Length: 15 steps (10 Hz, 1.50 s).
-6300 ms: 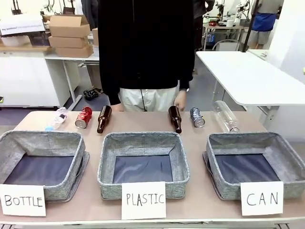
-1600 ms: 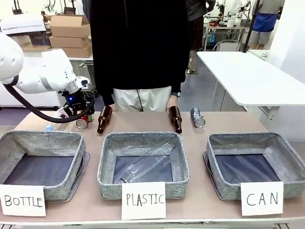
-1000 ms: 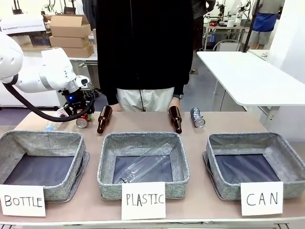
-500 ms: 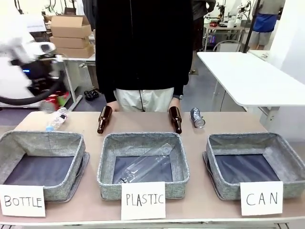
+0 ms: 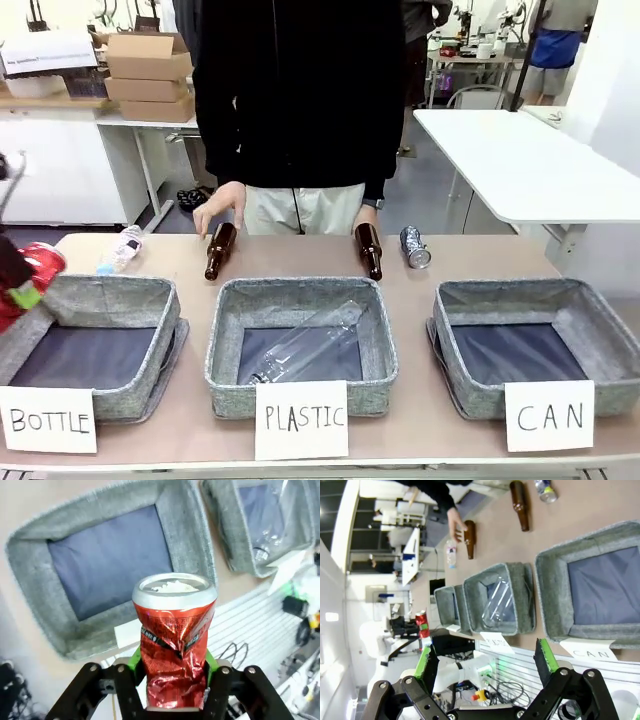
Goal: Sort the can waste into the basket.
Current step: Pick up the can waste from the table and place it in the right Fabric basket.
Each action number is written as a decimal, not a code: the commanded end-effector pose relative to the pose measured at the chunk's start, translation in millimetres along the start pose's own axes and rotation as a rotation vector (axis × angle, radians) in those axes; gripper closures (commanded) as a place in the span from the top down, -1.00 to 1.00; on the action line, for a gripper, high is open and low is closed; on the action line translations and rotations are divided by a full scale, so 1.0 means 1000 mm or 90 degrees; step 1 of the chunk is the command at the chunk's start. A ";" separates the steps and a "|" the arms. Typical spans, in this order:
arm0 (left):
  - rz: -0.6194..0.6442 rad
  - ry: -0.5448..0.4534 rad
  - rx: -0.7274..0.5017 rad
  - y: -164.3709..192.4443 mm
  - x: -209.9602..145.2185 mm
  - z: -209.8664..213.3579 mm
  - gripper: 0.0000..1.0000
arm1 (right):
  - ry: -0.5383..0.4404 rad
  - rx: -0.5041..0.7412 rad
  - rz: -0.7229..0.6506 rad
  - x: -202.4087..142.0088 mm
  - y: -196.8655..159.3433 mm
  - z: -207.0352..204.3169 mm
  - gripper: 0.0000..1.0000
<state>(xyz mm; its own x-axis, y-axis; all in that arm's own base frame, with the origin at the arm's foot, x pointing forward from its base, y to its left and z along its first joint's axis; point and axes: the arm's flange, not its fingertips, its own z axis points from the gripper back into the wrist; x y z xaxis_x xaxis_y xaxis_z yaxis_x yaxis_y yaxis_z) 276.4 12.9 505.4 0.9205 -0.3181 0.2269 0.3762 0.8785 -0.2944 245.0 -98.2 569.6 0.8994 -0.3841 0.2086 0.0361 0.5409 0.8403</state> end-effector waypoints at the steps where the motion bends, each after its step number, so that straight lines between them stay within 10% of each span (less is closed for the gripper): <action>1: -0.007 0.052 -0.007 0.002 0.020 -0.010 -1.00 | -0.001 0.017 0.012 0.001 0.001 -0.001 1.00; 2: -0.007 0.052 -0.007 0.002 0.020 -0.010 -1.00 | -0.001 0.017 0.012 0.001 0.001 -0.001 1.00; 3: -0.003 -0.005 -0.001 0.000 -0.004 0.002 -0.15 | 0.000 0.000 0.000 0.000 0.000 0.000 1.00; 5: -0.210 -0.084 -0.112 -0.059 0.083 -0.060 -0.15 | -0.063 -0.033 0.007 -0.004 -0.001 0.045 1.00; 9: -0.624 -0.182 -0.204 -0.326 0.212 -0.163 -0.15 | -0.125 -0.089 -0.100 -0.039 -0.073 0.137 1.00; 12: -0.676 -0.201 -0.266 -0.414 0.227 -0.223 -0.15 | -0.051 -0.096 -0.128 -0.037 -0.094 0.116 1.00; 13: -0.596 -0.093 -0.246 -0.393 0.226 -0.234 -0.15 | -0.112 -0.083 -0.121 -0.047 -0.086 0.136 1.00; 15: -0.674 -0.193 -0.236 -0.429 0.208 -0.214 -0.15 | -0.112 -0.083 -0.121 -0.047 -0.086 0.136 1.00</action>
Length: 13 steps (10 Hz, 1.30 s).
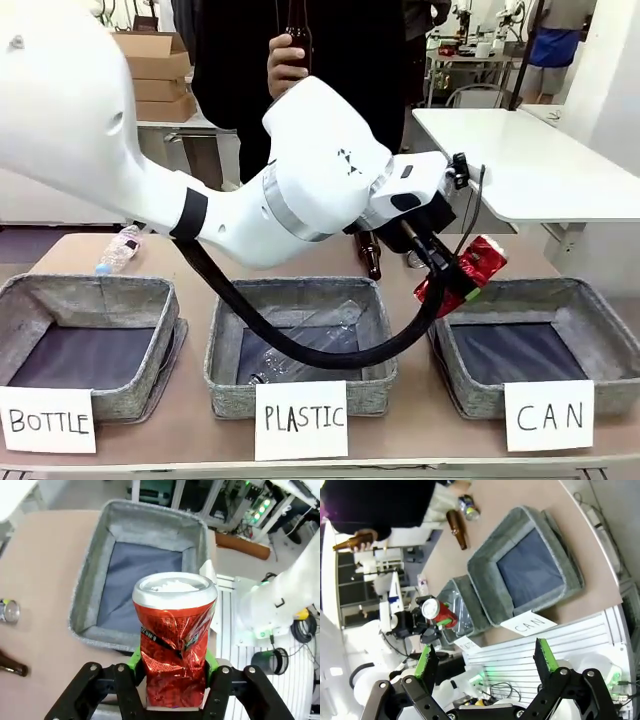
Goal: Sort the can waste into the basket.
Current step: Pick up the can waste from the table and place it in the right Fabric basket.
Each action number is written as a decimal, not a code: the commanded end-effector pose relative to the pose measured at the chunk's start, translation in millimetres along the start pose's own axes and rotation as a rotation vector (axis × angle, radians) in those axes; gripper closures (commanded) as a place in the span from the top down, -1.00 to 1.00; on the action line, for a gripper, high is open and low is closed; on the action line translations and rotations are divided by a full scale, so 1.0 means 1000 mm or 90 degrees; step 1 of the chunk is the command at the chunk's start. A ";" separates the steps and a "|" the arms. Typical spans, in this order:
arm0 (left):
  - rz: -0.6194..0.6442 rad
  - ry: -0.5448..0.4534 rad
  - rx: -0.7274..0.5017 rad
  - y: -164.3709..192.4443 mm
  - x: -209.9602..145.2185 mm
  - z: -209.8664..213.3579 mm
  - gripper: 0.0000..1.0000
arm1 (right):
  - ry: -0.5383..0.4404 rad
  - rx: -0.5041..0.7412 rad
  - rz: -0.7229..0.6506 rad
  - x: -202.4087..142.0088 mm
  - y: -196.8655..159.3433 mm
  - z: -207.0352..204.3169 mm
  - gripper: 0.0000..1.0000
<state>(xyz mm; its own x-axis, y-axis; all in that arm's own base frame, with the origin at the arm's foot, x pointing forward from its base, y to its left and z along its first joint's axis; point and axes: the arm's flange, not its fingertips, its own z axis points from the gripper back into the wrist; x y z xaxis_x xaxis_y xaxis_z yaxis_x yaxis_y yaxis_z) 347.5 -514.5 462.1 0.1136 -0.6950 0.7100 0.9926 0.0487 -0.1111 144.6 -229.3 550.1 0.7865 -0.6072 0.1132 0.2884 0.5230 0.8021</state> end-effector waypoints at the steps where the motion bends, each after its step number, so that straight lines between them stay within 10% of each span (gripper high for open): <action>1: -0.020 -0.007 0.020 -0.019 0.005 0.017 -0.15 | -0.013 0.006 0.017 -0.003 0.003 0.005 1.00; 6: -0.213 -0.008 0.003 0.026 0.089 -0.078 -0.15 | -0.013 0.006 0.017 -0.003 0.003 0.005 1.00; 11: -0.214 0.039 -0.021 0.039 0.097 -0.107 -0.15 | -0.013 0.006 0.017 -0.003 0.003 0.005 1.00; 12: -0.215 0.041 -0.024 0.039 0.097 -0.108 0.17 | -0.013 0.006 0.017 -0.003 0.003 0.005 1.00; 13: -0.211 0.050 -0.030 0.039 0.098 -0.108 1.00 | -0.013 0.006 0.017 -0.003 0.003 0.005 1.00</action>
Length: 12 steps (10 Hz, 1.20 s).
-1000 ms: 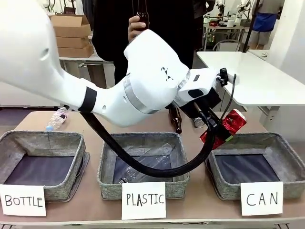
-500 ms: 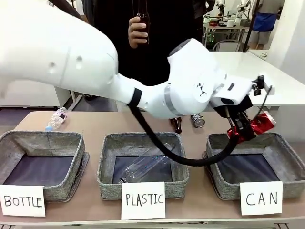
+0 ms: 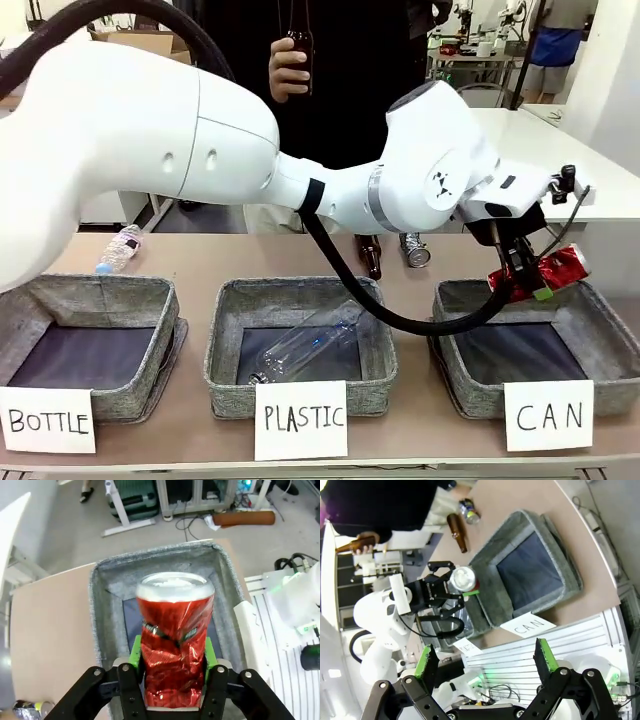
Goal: Sort the can waste into the basket.
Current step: Pick up the can waste from the table and place it in the right Fabric basket.
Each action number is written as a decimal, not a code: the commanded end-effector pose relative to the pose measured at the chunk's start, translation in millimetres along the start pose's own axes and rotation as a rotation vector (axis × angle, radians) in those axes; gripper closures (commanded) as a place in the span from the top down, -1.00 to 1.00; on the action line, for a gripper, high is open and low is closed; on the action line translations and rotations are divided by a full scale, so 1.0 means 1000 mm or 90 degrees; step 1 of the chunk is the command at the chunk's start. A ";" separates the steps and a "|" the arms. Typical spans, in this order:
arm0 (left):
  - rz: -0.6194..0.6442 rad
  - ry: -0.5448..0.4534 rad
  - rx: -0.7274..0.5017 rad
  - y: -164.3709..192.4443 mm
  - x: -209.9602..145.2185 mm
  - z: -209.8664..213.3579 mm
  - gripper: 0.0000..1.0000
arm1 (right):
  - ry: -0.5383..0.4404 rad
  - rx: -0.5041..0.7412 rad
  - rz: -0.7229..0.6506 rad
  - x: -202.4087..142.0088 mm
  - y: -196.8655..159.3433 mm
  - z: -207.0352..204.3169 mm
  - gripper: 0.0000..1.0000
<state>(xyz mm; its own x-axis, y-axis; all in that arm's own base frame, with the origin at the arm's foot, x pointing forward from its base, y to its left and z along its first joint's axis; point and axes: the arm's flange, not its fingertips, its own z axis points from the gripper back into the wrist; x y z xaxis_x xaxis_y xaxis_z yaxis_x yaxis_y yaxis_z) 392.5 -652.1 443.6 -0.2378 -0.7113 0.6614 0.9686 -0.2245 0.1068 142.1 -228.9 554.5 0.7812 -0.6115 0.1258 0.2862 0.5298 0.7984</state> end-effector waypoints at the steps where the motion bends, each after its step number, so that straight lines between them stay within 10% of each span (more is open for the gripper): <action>1: 0.012 0.008 -0.014 0.003 0.009 0.003 1.00 | -0.005 0.009 0.013 -0.001 0.000 0.002 1.00; 6: 0.029 0.024 -0.027 0.005 0.007 0.011 1.00 | -0.005 0.009 0.013 -0.001 0.000 0.002 1.00; 9: 0.254 0.077 -0.077 -0.056 -0.054 0.179 1.00 | 0.013 0.007 0.018 0.002 0.012 -0.012 1.00; 12: 0.520 -0.068 0.052 -0.142 -0.155 0.337 1.00 | 0.057 0.049 0.088 -0.010 0.068 -0.089 1.00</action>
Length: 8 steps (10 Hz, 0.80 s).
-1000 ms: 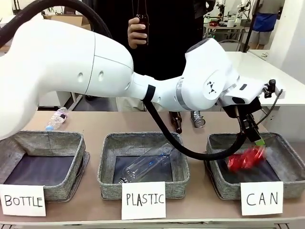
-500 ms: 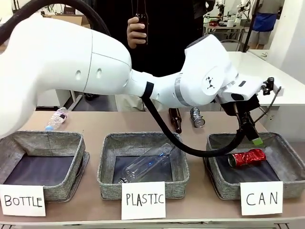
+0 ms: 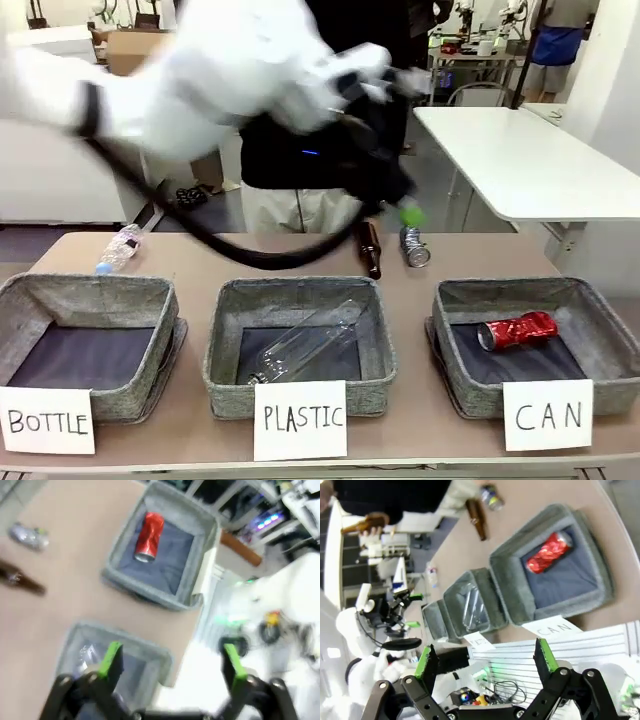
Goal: Sort the can waste into the basket.
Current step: Pick up the can waste from the table and place it in the right Fabric basket.
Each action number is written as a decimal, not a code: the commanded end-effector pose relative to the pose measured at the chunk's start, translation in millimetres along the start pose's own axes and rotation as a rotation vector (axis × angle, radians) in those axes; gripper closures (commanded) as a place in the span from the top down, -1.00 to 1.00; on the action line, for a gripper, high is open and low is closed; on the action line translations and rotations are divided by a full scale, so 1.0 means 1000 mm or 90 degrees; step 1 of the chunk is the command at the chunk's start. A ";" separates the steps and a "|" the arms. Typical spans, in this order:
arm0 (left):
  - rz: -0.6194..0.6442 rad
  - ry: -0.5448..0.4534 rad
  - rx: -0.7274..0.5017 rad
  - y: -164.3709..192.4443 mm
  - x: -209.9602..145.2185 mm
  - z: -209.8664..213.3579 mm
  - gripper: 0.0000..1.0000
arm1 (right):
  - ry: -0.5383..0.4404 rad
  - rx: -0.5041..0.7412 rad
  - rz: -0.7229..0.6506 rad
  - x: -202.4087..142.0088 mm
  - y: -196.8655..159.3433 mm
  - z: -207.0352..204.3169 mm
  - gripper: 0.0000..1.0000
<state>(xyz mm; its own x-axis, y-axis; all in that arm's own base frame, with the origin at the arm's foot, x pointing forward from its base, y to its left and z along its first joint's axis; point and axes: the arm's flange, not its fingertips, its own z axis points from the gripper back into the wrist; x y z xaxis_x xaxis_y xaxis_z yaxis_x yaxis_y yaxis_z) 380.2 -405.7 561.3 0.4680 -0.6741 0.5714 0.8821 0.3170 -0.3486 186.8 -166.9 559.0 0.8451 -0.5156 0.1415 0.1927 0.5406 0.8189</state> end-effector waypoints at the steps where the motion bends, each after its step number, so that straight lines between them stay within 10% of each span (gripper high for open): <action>1: 0.101 -0.140 -0.072 -0.009 -0.142 0.119 1.00 | 0.004 0.001 0.056 -0.010 0.036 -0.062 1.00; 4: 0.263 -0.322 -0.241 0.034 -0.249 0.178 1.00 | -0.019 0.103 0.037 -0.035 0.103 -0.126 1.00; 8: 0.396 -0.375 -0.272 0.063 -0.343 0.182 1.00 | 0.031 0.128 -0.139 -0.034 0.136 -0.168 1.00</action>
<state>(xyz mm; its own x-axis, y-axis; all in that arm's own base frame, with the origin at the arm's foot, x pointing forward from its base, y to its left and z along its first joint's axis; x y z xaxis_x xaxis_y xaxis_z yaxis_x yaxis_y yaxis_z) 310.4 -12.5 499.6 0.9072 0.0099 0.4205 0.4157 0.1310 -0.9000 273.5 32.3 600.7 0.8497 -0.5259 -0.0382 0.2199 0.2876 0.9322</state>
